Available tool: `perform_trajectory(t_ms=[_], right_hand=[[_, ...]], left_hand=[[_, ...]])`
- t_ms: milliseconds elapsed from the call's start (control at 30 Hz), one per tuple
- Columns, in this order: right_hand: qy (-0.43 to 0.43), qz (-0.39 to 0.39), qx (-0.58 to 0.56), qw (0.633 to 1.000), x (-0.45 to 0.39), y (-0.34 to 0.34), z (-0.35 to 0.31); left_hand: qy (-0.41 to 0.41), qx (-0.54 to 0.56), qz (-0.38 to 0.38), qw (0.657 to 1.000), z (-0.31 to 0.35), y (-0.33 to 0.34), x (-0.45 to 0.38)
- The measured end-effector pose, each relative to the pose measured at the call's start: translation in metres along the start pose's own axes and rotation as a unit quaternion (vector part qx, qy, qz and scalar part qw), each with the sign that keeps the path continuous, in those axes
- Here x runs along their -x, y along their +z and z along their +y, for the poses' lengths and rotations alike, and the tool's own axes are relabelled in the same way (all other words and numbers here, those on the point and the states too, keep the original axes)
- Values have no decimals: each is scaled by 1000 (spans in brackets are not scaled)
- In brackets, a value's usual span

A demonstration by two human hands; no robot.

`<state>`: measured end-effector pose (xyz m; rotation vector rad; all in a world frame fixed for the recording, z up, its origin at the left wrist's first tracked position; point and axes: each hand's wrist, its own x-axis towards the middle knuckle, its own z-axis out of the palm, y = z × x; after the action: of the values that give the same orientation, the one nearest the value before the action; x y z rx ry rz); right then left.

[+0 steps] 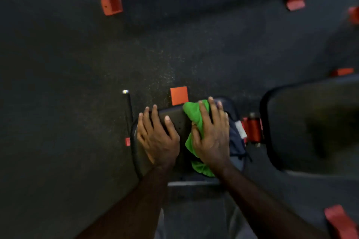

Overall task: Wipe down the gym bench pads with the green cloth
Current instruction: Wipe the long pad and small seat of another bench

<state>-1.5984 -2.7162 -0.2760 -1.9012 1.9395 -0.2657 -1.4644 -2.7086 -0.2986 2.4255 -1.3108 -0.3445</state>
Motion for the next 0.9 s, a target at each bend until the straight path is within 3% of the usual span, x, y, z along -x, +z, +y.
perform_trajectory(t_ms=[67, 133, 267, 333, 400, 500, 567, 633, 700, 767, 833, 900], right_hand=[[-73, -39, 31, 996, 26, 1, 9], [-62, -30, 45, 997, 41, -3, 23], [174, 80, -18, 981, 16, 0, 14], [229, 111, -33, 967, -9, 6, -10], [187, 101, -20, 977, -14, 12, -25], [40, 45, -15, 998, 10, 8, -15], [29, 28, 3, 999, 29, 1, 9], [126, 67, -2, 990, 28, -1, 28], [257, 114, -67, 957, -4, -6, 35], [297, 133, -94, 941, -43, -11, 33], [219, 116, -59, 967, -54, -9, 21], [75, 66, -30, 995, -28, -6, 8]], left_hand=[[11, 11, -14, 1000, -4, -3, 2], [8, 15, -25, 1000, -3, -4, 1], [54, 1, -55, 997, -5, -5, 7], [88, 0, -61, 994, -7, -4, 8], [103, -6, -66, 993, -9, -1, 8], [105, -11, -62, 993, -7, -2, 8], [100, -5, -62, 993, -3, -4, 9], [90, -14, -59, 994, -3, -5, 9], [92, -22, -53, 994, -3, -3, 9], [98, -35, -42, 994, -2, 0, 9], [96, -44, -39, 994, -2, 3, 8], [97, -44, -38, 994, -1, 1, 9]])
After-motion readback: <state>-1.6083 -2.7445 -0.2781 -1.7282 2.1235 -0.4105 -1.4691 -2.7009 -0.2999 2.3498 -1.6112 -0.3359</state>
